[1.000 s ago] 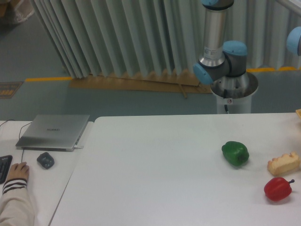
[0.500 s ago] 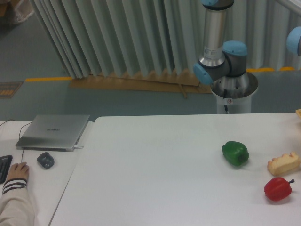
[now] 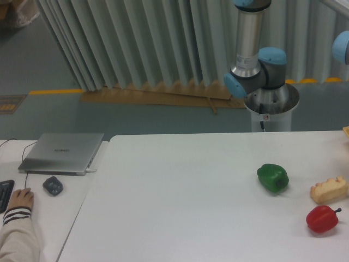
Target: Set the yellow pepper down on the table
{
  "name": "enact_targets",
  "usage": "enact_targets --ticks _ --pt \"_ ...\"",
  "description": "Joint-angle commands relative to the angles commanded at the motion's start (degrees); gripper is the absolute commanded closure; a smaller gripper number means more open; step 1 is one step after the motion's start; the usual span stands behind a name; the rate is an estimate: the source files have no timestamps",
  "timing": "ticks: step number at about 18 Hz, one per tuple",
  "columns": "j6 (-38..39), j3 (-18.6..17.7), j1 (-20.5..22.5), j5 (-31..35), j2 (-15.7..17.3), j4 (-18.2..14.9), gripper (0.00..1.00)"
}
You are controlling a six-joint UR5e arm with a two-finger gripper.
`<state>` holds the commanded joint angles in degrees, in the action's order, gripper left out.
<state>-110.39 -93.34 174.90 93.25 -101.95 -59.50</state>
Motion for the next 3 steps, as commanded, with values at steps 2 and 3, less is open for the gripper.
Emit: enact_targets --ticks 2,3 --pt "0.0 0.0 0.0 0.0 0.1 0.0 0.00" --pt "0.0 0.0 -0.1 0.0 0.1 0.0 0.00"
